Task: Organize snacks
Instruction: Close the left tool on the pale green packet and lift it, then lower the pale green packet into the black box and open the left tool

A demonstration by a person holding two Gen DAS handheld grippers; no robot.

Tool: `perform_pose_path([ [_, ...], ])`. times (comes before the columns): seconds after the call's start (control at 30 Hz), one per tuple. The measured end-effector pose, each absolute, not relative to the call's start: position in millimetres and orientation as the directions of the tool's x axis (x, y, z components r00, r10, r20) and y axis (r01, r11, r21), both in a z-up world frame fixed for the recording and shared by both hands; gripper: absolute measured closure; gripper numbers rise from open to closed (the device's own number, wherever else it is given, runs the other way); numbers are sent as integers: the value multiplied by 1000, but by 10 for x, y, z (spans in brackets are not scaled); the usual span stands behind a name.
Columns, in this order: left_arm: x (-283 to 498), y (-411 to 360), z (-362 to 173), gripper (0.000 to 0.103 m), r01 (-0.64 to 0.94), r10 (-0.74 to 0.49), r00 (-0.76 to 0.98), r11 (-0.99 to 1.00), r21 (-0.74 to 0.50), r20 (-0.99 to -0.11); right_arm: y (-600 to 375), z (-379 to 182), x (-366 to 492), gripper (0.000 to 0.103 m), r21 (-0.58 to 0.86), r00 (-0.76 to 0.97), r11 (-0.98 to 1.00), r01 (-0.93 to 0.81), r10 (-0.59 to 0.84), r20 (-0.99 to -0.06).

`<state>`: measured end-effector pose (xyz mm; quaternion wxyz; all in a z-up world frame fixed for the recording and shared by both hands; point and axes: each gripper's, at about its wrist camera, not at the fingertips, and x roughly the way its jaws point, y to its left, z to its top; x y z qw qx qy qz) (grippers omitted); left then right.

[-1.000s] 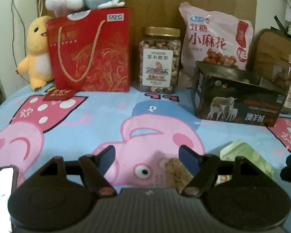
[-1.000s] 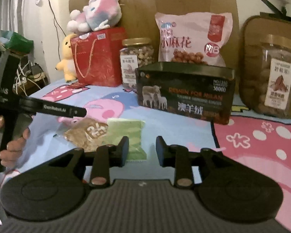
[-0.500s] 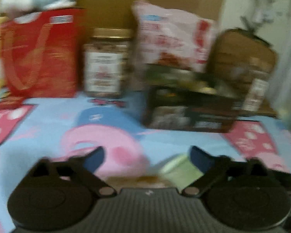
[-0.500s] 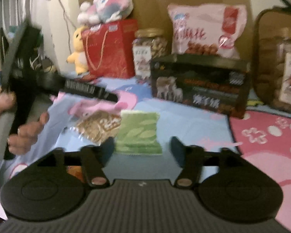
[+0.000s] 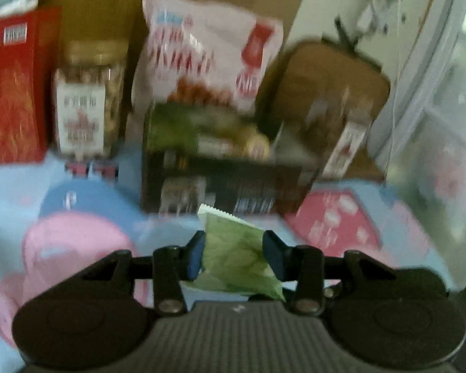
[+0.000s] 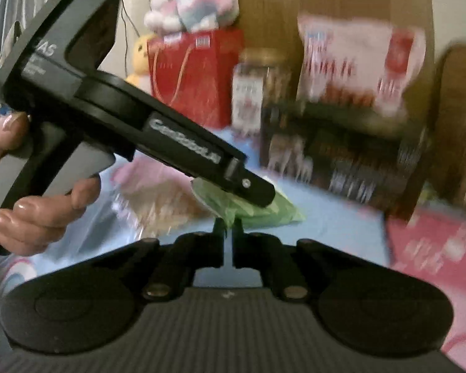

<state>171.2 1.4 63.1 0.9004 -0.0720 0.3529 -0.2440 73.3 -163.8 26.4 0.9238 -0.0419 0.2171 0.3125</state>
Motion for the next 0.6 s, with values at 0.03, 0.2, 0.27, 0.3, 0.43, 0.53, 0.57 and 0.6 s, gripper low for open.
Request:
perform_pose_path([
  [0.03, 1734, -10, 739, 63, 396, -492, 650, 870, -294, -579, -1646, 327, 744, 96, 50, 725, 806, -590, 557, -405],
  [0.2, 1968, -133, 1235, 59, 417, -471, 737, 881, -222, -485, -1670, 766, 873, 96, -41, 802, 826, -562, 532, -273],
  [0.27, 2214, -227, 1266, 40, 410, -453, 743, 890, -200, -492, -1691, 862, 1052, 96, -46, 815, 836, -547, 519, -256],
  [0.3, 2343, -263, 1227, 32, 409, -446, 738, 892, -190, -506, -1694, 873, 1175, 95, -36, 816, 840, -542, 515, -264],
  [0.43, 2720, -342, 893, 21, 195, -176, 756, 980, -41, -630, -1690, 680, 1646, 58, -59, 848, 901, -430, 381, -369],
  [0.53, 2557, -212, 820, 20, 154, -147, 780, 987, -41, -609, -1988, 618, 1526, 56, 72, 849, 920, -384, 383, -364],
  [0.57, 2477, -176, 813, 17, 134, -129, 786, 990, -38, -605, -2061, 616, 1436, 55, 103, 852, 920, -379, 390, -350],
  [0.6, 2399, -143, 814, 15, 117, -116, 792, 992, -37, -599, -2126, 609, 1310, 54, 122, 860, 921, -369, 388, -331],
])
